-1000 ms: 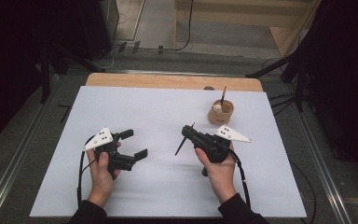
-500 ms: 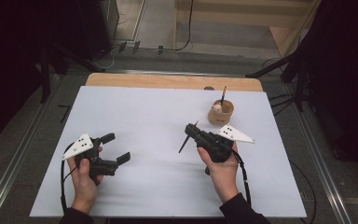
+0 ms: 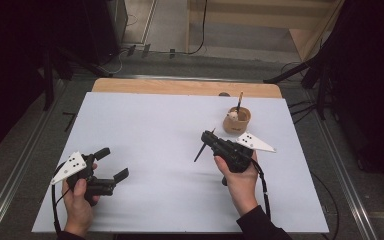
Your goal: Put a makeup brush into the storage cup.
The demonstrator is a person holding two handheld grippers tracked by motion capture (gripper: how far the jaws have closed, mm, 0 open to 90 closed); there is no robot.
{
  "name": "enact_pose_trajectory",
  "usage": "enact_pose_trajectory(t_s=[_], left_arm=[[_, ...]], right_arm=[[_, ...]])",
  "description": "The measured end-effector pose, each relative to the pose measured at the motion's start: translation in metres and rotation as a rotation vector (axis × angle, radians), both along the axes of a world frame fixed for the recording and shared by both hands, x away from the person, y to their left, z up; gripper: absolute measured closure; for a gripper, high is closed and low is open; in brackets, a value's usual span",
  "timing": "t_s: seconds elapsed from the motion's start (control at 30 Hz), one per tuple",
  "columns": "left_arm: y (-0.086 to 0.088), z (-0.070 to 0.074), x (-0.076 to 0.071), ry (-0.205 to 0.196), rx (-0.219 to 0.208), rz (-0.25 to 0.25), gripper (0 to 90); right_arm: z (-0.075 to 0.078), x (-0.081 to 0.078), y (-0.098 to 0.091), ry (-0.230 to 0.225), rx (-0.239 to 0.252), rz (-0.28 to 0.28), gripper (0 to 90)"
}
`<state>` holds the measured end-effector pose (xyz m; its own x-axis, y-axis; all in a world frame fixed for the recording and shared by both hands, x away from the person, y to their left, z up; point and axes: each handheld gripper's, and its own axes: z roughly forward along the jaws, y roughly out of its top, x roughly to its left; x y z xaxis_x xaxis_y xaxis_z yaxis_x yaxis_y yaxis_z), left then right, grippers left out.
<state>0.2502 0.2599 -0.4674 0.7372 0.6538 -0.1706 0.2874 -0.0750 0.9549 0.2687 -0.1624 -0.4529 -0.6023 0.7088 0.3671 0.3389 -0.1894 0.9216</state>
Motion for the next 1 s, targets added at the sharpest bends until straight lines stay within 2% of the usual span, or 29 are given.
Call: enact_pose_trajectory(t_s=[0.1, 0.23, 0.4, 0.5, 0.63, 0.77, 1.0], left_arm=[[0.003, 0.001, -0.003, -0.007, 0.014, 0.016, 0.0], [0.012, 0.003, -0.006, -0.016, -0.008, 0.048, 0.0], [0.019, 0.002, -0.009, -0.019, 0.008, 0.047, 0.0], [0.022, 0.000, -0.011, -0.014, -0.001, 0.061, 0.0], [0.024, -0.001, -0.013, -0.003, 0.013, 0.080, 0.0], [0.024, -0.002, -0.014, -0.002, 0.021, 0.078, 0.0], [0.028, -0.004, -0.013, 0.002, 0.007, 0.073, 0.0]], right_arm=[[0.002, 0.000, -0.002, -0.003, 0.006, -0.005, 84.4], [0.003, 0.000, -0.004, -0.009, -0.002, -0.008, 84.4], [0.005, 0.000, -0.006, -0.024, -0.013, -0.019, 84.4], [0.005, 0.000, -0.007, -0.026, -0.017, -0.026, 84.4], [0.006, 0.001, -0.008, -0.037, -0.029, -0.033, 84.4], [0.008, 0.001, -0.011, -0.045, -0.040, -0.049, 84.4], [0.013, 0.003, -0.019, -0.074, -0.069, -0.080, 84.4]])
